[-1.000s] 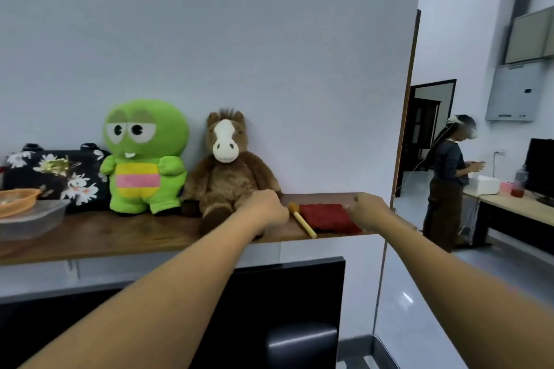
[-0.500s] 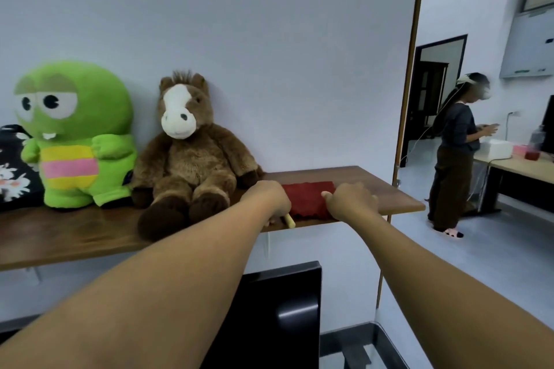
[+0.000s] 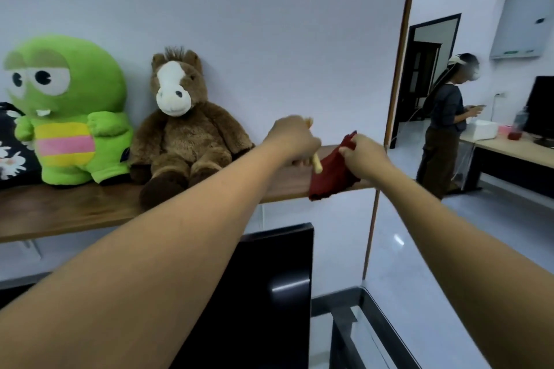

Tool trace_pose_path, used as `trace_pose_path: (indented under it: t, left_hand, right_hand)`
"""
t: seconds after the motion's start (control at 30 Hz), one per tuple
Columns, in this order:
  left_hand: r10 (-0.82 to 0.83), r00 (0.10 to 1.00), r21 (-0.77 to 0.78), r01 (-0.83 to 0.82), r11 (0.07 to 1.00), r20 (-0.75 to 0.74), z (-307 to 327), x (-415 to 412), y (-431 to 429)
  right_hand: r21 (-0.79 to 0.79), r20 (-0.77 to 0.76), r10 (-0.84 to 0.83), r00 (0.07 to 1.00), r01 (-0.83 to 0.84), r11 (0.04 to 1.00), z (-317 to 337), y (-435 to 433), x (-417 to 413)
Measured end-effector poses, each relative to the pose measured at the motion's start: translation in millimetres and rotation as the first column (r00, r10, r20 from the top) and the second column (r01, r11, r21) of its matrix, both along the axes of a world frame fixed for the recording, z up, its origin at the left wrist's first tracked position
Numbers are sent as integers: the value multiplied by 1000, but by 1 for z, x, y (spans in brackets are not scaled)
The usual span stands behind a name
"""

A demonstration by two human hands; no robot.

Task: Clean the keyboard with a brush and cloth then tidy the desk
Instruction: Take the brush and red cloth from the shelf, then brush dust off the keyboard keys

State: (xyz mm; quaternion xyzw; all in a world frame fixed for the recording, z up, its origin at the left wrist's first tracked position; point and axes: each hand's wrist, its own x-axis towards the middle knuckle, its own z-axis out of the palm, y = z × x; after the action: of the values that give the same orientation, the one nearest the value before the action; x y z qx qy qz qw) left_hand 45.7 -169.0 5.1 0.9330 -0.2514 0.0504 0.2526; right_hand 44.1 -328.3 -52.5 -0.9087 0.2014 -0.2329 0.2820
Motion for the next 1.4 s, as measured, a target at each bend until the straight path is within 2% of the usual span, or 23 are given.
trace_pose_path:
  t: [0.17,0.27,0.37,0.47,0.6,0.73,0.8,0.87,1.0,1.1,1.2,1.3,1.4]
  left_hand:
    - [-129,992,-235,124,964,-5,-2,-92,-10]
    - [-195,976,-260,164,952,-98,-47,-148,-17]
    - [-168,966,-184,132,974,-197,-124,-186,-10]
    - [-103,923,-74,81,994,-372,-221,-217,18]
    - [67,782,71,-29,997,-620,-337,-257,64]
    - [187,705,242,-23,970,-684,-412,-284,89]
    - [232,681,306,-11,952,-695,-434,-291,92]
    - [276,648,347,-18,938,-710,-448,-296,93]
    - [322,631,337,-100,936,-706,-459,-305,96]
    - [285,599,213,-190,958,-748,-460,-311,100]
    - [315,585,227,-221,949,-748,-462,-309,99]
    - [323,563,249,-207,946,-760,-462,-306,98]
    - [286,551,240,-156,958,-784,-462,-302,100]
  right_hand:
    - [-27,162,-28,986,33,999,-10,-17,-96]
    - [-6,108,-81,991,82,997,-51,-10,-153]
    - [9,32,-89,996,89,996,-113,1,-201]
    - [72,-90,-95,991,102,992,-183,20,-253]
    - [153,-265,23,964,18,988,-270,56,-302]
    - [253,-213,119,970,-63,965,-321,92,-328]
    - [311,-214,100,972,-30,950,-347,100,-339]
    - [335,-294,45,955,59,940,-375,99,-349]
    - [247,-426,-124,896,247,937,-412,87,-365]
    - [185,-446,-191,875,298,937,-424,80,-368]
    - [112,-444,-201,873,276,954,-427,83,-368]
    - [-128,-390,-290,874,261,957,-423,95,-368]
    - [-164,-321,-203,925,157,974,-415,123,-364]
